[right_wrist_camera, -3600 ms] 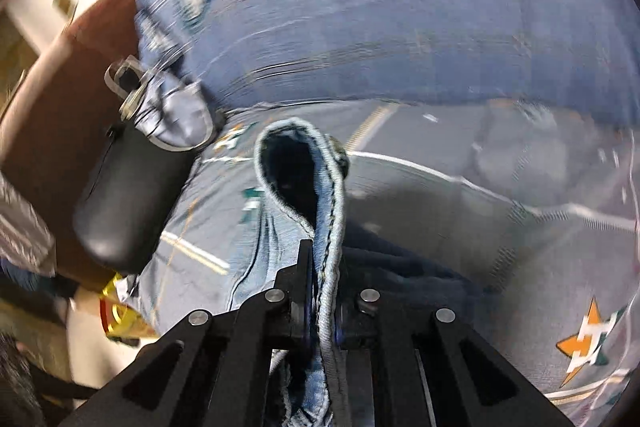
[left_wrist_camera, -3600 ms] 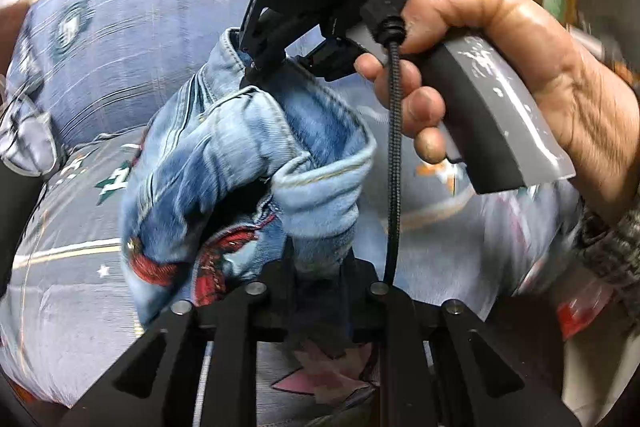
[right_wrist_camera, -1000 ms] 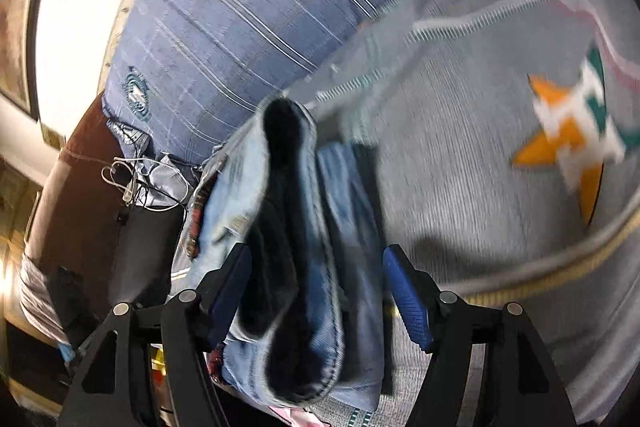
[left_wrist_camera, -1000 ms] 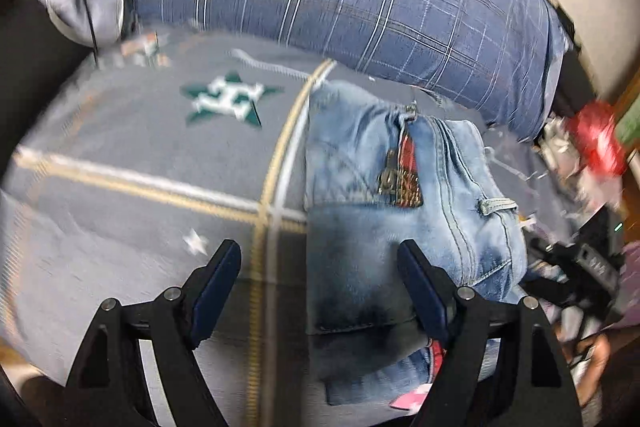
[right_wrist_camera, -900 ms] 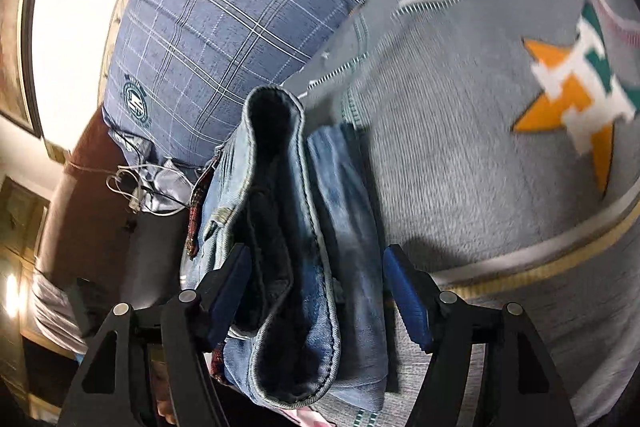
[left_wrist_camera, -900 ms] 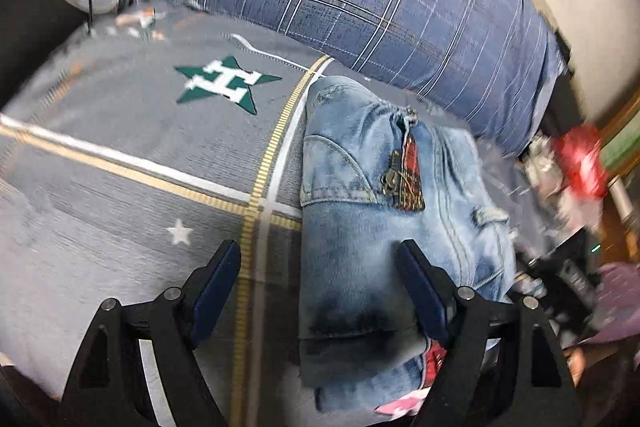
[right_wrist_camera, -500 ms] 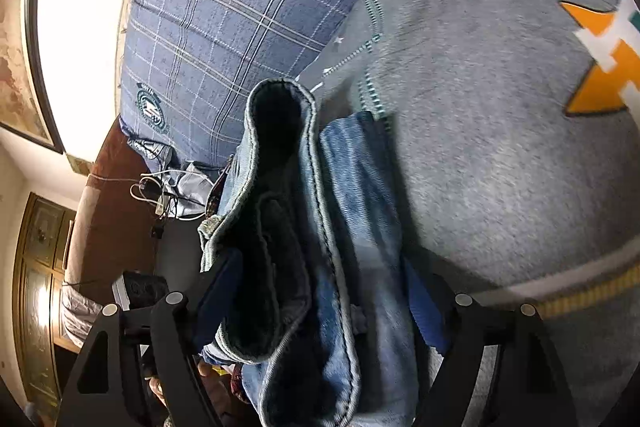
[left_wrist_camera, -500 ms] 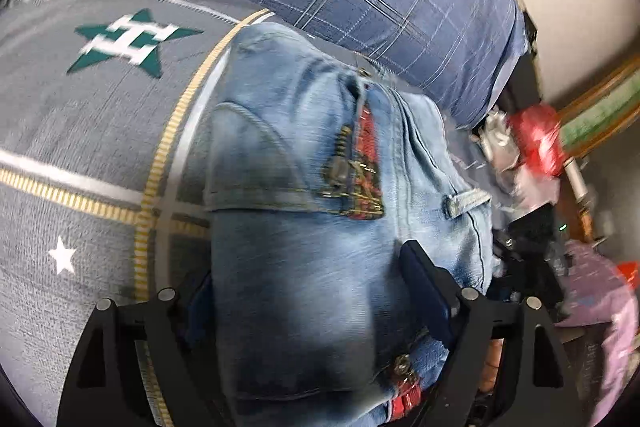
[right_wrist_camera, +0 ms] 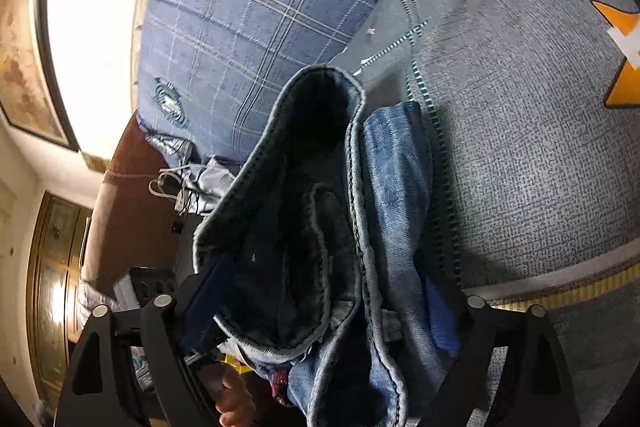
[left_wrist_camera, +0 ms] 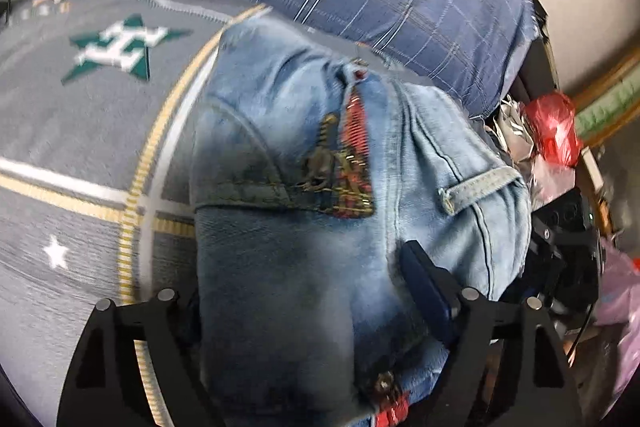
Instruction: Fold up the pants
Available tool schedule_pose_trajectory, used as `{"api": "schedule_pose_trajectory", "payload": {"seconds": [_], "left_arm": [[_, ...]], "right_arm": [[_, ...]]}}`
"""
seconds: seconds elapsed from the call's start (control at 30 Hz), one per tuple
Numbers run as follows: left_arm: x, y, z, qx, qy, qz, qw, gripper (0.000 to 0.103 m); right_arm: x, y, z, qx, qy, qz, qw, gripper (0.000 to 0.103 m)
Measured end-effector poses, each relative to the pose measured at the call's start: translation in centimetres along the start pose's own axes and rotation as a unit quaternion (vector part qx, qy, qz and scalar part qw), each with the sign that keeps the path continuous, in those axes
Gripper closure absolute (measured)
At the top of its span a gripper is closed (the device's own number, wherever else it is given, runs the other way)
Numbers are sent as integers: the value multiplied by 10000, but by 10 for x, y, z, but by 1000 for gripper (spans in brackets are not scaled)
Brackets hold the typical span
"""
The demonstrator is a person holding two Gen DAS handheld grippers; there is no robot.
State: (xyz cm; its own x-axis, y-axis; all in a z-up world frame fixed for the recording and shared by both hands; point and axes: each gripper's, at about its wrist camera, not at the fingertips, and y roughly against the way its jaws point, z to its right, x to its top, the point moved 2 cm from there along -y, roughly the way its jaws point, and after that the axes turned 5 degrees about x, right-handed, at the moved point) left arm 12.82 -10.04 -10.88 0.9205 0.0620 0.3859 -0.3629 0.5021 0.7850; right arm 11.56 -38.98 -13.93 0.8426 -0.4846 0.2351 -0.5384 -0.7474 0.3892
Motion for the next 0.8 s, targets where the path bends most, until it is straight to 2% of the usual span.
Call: {"api": "schedule_pose_trajectory", "payload": {"seconds": [0.07,0.13,0.23,0.3,0.37,0.43,0.53,0.7,0.8], "left_arm": [[-1,2,3,-86,62,77,9999,16],[-3,3,3,-217,106,108,9996,15],[-5,3,-6,-513,236,77,9984,15],[-4,3,-13,-743,395,46,9964,15],[-2,2,-19,-921,577,16,9941,15],[-1,1,-19,-931,592,-32,9939,14],[1,-1,-11,-761,394,-83,9963,14],[0,-3,-1,-485,175,-93,9986,12],[-2,-3,2,-355,69,-50,9993,12]], "right_arm": [[0,-4,-1,-125,0,0,9999,9],[2,1,7,267,-447,218,9984,7],[2,14,31,903,-1214,507,9872,7],[1,22,38,1025,-1373,629,9832,7],[2,24,34,956,-1258,608,9856,6],[4,20,20,669,-908,463,9925,4],[7,9,-1,120,-388,266,9988,0],[12,-2,-9,-347,-173,73,9992,0],[15,7,4,139,-662,330,9972,0]]}}
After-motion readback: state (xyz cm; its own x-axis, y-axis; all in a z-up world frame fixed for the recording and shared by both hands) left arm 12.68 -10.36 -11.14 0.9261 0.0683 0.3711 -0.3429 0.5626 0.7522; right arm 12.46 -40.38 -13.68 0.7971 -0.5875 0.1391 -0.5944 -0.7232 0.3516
